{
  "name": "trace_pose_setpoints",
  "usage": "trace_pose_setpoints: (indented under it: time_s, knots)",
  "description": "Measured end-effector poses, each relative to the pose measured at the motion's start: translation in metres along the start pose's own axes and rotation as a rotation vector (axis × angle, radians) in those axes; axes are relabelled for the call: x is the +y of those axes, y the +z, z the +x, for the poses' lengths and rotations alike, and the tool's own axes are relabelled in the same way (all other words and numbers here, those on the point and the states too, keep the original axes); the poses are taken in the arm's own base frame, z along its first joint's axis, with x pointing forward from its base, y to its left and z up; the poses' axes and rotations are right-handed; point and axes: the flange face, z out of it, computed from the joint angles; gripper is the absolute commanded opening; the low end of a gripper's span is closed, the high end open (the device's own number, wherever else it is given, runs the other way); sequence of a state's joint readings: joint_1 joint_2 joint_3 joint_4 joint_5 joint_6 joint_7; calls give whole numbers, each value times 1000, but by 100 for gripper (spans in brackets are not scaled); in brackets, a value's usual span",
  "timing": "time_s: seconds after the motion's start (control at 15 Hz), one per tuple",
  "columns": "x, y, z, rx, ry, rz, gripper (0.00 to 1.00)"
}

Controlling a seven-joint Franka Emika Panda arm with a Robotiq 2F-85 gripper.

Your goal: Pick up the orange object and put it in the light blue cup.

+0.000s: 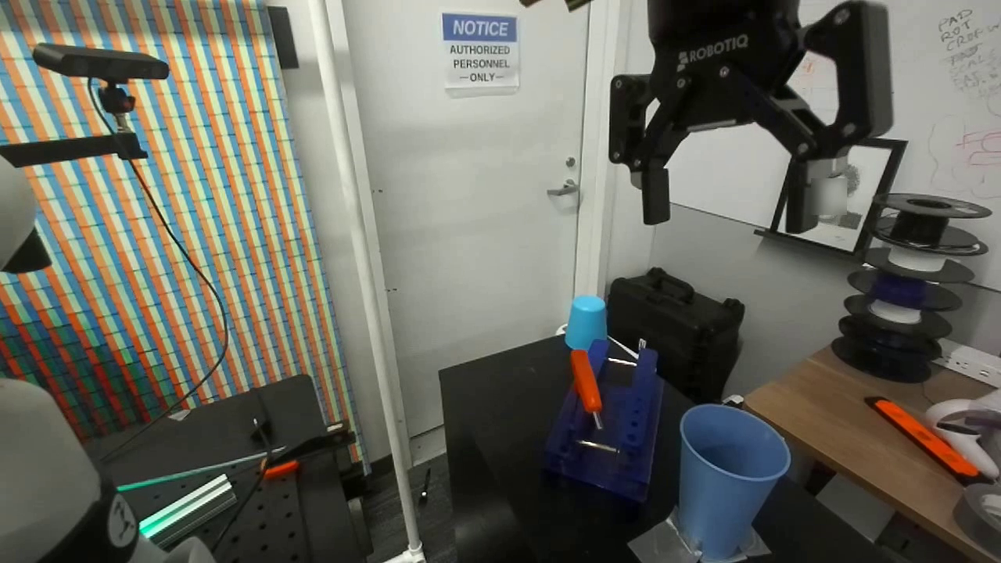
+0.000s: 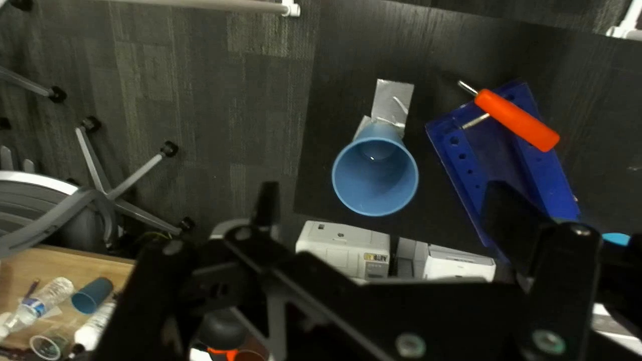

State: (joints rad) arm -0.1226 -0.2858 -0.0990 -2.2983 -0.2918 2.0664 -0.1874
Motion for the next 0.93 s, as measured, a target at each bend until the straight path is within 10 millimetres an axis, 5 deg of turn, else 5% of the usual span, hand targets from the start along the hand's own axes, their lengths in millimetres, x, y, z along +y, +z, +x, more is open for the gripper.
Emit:
trace_pose_setpoints:
  time_s: [0.53,0.93]
  knots:
    - [-123,54,45,79,-319,258,100]
    - [-152,93,25,1,-628,371,100]
